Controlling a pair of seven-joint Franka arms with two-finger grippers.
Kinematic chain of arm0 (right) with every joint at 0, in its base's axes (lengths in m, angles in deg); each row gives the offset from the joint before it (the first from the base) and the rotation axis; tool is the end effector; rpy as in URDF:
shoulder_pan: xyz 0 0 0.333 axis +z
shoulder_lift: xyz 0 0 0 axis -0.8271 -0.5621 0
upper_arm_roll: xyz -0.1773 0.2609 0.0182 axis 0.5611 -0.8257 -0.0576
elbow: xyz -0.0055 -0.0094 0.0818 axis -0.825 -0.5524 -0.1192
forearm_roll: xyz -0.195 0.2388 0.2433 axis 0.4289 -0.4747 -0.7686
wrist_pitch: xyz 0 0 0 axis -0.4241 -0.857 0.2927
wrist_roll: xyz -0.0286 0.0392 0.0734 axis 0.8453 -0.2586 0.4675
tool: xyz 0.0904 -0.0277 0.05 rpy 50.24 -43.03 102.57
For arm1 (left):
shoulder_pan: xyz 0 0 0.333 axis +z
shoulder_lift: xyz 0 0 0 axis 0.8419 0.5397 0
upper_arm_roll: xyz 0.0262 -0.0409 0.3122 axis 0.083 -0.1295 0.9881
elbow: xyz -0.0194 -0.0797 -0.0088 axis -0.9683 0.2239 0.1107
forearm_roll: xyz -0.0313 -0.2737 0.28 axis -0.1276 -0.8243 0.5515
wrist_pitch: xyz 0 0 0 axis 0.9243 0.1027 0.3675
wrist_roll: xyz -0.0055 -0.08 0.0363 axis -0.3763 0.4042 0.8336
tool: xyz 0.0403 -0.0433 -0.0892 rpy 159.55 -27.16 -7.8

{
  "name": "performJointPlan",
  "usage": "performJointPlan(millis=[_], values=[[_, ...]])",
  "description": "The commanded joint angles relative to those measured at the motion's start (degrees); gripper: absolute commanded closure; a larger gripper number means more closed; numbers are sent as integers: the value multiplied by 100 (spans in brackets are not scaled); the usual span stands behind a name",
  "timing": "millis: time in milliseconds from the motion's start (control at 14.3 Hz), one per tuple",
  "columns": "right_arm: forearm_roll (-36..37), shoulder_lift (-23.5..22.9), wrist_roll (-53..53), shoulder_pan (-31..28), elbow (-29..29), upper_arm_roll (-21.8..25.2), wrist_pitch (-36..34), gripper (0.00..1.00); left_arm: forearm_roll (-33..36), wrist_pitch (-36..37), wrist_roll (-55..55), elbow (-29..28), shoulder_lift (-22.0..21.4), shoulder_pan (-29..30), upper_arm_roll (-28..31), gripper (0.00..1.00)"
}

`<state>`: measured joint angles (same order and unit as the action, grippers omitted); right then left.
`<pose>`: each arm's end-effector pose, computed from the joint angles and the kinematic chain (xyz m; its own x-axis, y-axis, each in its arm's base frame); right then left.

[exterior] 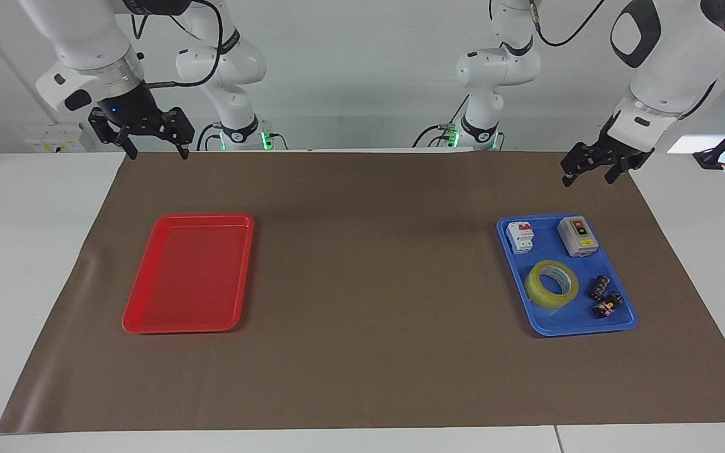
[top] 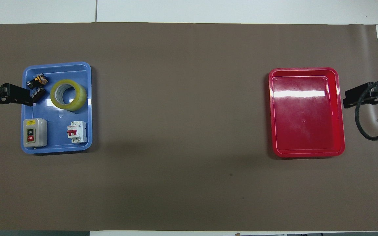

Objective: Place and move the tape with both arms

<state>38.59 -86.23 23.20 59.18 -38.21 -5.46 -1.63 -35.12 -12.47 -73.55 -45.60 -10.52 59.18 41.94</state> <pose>0.5356 0.0172 0.6515 0.9974 -0.0206 -0.0693 -0.0196 -0.9997 0.0144 0.5466 -0.0244 0.5968 0.9996 0.0040 -0.0295 0.0046 -0.9998 0.0204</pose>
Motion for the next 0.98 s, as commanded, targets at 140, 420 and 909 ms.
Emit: performJointPlan(millis=[140,420,909], values=[[17,-3,-130,-65,26,-35,-19,0,-5,-127,-101,-200,-176,9,30,0],[17,-3,-130,-65,26,-35,-19,0,-5,-241,-101,-314,-211,9,30,0],[8,-3,-130,-65,26,-35,-19,0,-5,-102,-22,-306,-272,18,74,0]])
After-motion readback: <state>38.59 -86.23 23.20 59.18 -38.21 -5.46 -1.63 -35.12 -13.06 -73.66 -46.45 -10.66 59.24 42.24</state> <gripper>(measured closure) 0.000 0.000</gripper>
